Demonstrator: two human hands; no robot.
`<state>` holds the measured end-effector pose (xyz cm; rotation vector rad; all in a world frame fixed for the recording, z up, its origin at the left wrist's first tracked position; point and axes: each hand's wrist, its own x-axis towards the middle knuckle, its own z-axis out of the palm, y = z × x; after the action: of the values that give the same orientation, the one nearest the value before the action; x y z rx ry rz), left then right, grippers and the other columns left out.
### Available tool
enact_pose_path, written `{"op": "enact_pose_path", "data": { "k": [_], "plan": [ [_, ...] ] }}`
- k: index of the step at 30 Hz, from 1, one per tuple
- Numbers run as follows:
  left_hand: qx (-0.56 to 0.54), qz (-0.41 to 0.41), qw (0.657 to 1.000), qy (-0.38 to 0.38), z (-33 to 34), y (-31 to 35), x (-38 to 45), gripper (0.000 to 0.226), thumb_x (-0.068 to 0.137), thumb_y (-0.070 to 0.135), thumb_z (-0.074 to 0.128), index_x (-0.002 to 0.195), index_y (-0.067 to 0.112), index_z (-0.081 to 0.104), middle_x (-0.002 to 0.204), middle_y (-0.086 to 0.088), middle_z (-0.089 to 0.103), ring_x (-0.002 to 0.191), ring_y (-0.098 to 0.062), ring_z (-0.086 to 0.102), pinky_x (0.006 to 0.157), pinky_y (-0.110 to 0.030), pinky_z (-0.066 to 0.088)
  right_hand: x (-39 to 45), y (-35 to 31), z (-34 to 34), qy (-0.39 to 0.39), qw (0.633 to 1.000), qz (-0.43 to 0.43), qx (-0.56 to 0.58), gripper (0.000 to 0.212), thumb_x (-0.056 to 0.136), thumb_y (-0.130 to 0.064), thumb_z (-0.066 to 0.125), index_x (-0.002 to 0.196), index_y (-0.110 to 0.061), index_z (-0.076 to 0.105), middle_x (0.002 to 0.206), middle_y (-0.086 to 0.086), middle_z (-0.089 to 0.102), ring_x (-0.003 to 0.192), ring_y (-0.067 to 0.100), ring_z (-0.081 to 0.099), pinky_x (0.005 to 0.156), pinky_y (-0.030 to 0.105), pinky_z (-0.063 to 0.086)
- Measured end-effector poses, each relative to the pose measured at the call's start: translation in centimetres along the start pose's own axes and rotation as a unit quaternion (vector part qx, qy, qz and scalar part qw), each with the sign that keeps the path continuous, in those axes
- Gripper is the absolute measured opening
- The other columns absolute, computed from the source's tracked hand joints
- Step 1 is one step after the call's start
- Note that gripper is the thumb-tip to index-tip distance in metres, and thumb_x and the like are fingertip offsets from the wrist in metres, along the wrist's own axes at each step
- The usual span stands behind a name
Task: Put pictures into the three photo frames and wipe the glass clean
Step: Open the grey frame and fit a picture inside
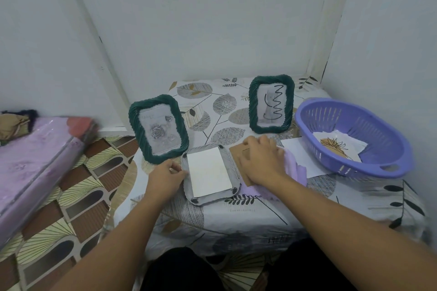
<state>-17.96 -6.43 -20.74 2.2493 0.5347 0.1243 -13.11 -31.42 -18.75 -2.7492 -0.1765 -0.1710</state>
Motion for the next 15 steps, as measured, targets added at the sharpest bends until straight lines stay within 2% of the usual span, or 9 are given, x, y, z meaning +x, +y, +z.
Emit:
{"op": "enact_pose_path", "data": {
  "k": [1,3,6,8,11,12,15],
  "plan": [
    [0.000,0.000,1.000,0.000,0.0,0.0,0.0,0.014,0.089,0.030,0.074,0.089,0.019,0.065,0.087,-0.001,0.070,0.078,-0.019,0.064,0.065,-0.030,0.048,0.0,-0.6,0.0,-0.025,0.999,-0.004,0.045,0.027,0.095,-0.046,0.055,0.115,-0.029,0.058,0.121,0.000,0.051,0.119,0.025,0.045,0.098,0.043,0.043],
    [0.002,-0.001,1.000,-0.003,0.0,0.0,0.0,0.014,0.089,0.030,0.074,0.089,0.019,0.065,0.087,-0.001,0.070,0.079,-0.020,0.064,0.065,-0.030,0.048,0.2,-1.4,0.4,-0.048,0.994,-0.020,0.095,0.017,0.091,-0.048,0.059,0.094,-0.033,0.065,0.107,-0.005,0.060,0.113,0.020,0.050,0.093,0.043,0.049],
    [-0.003,-0.007,1.000,-0.007,0.0,-0.1,0.2,0.014,0.088,0.031,0.074,0.088,0.020,0.065,0.089,0.000,0.069,0.083,-0.021,0.065,0.069,-0.032,0.049,0.2,-2.2,1.1,-0.071,0.991,-0.016,0.108,0.029,0.084,-0.052,0.068,0.066,-0.031,0.059,0.094,-0.008,0.065,0.100,0.017,0.057,0.084,0.041,0.052],
    [-0.013,-0.012,1.000,-0.008,0.0,-0.2,0.3,0.014,0.087,0.031,0.074,0.086,0.022,0.065,0.089,0.000,0.069,0.084,-0.022,0.065,0.074,-0.035,0.051,0.3,-2.6,1.5,-0.089,0.989,-0.006,0.115,0.036,0.075,-0.059,0.072,0.063,-0.028,0.059,0.093,-0.006,0.065,0.098,0.018,0.059,0.083,0.043,0.053],
    [-0.022,-0.016,1.000,-0.010,0.0,-0.4,0.4,0.014,0.087,0.033,0.074,0.085,0.023,0.065,0.090,0.000,0.069,0.084,-0.022,0.065,0.075,-0.035,0.052,0.5,-3.1,1.5,-0.103,0.988,0.015,0.116,0.055,0.051,-0.075,0.060,0.065,-0.022,0.062,0.086,-0.006,0.066,0.093,0.018,0.061,0.077,0.042,0.056],
    [-0.022,-0.017,1.000,-0.011,0.0,-0.4,0.4,0.014,0.087,0.033,0.074,0.085,0.022,0.064,0.090,0.000,0.069,0.083,-0.022,0.064,0.072,-0.034,0.050,0.5,-3.2,1.5,-0.107,0.988,0.019,0.111,0.058,0.048,-0.075,0.059,0.068,-0.021,0.063,0.087,-0.005,0.067,0.092,0.018,0.060,0.076,0.042,0.056],
    [-0.028,-0.020,0.999,-0.012,0.0,-0.4,0.5,0.014,0.088,0.032,0.073,0.086,0.022,0.065,0.090,0.000,0.068,0.079,-0.021,0.062,0.066,-0.031,0.045,0.4,-3.5,1.7,-0.111,0.988,0.033,0.098,0.044,0.058,-0.059,0.074,0.064,-0.016,0.067,0.076,-0.005,0.069,0.085,0.018,0.064,0.065,0.033,0.051]
  ]
}}
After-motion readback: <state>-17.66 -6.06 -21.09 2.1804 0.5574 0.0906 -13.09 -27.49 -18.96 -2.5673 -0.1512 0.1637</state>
